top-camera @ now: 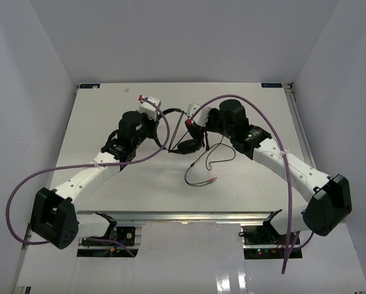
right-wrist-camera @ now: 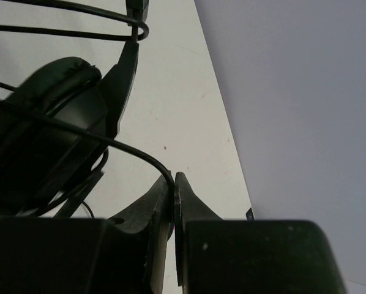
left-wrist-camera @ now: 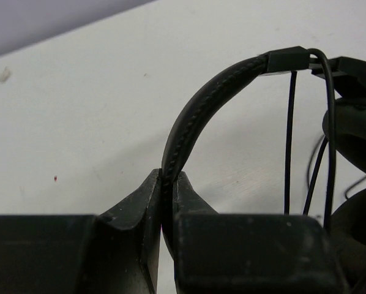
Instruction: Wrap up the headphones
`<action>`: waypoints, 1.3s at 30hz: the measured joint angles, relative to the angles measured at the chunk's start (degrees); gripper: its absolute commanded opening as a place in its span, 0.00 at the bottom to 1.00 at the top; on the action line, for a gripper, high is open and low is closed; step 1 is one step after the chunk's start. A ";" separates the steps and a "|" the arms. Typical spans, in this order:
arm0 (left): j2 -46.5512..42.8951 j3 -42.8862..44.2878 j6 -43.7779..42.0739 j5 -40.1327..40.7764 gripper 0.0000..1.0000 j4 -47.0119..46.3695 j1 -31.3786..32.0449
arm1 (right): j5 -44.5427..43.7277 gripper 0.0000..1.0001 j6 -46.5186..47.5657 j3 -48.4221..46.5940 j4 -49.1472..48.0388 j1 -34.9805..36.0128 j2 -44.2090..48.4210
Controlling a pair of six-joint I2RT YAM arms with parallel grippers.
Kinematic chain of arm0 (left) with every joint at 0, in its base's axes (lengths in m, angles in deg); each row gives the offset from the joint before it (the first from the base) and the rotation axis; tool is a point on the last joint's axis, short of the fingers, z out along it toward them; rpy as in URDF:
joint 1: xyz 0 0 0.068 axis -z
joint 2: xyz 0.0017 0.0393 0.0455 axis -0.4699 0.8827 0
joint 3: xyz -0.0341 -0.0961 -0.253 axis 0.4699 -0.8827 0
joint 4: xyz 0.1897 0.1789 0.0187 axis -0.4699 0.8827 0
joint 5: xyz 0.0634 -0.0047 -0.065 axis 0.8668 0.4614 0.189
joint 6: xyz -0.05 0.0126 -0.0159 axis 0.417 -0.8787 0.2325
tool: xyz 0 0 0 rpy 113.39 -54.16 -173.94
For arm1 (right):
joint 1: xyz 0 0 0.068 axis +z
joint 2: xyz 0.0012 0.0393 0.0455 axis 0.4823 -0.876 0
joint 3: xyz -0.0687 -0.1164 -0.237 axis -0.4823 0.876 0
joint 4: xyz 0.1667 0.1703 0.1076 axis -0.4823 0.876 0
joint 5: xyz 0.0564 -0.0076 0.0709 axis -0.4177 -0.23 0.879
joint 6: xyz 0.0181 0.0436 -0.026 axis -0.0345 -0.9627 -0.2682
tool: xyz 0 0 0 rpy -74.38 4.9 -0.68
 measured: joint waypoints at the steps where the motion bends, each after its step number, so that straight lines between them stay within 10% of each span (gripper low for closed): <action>1: -1.66 -0.34 -1.13 -2.34 0.00 -0.34 -0.04 | 0.76 0.08 -0.23 0.29 -0.33 -0.83 -0.03; 12: -4.48 -3.15 -4.51 -25.07 0.00 -1.29 -0.27 | 18.45 0.08 -7.84 0.48 -0.85 -5.76 -0.20; 23: -4.57 -0.03 0.11 -28.25 0.00 1.30 -0.37 | 40.87 0.19 -21.59 4.38 -5.78 -15.42 -1.88; 35: -4.62 14.46 14.16 -35.74 0.00 2.64 1.18 | 62.48 0.60 -55.26 15.47 -41.03 -19.59 -8.43; 39: -4.23 18.50 18.19 -35.00 0.00 1.80 1.26 | 64.81 0.59 -68.49 19.23 -53.59 -17.78 -11.59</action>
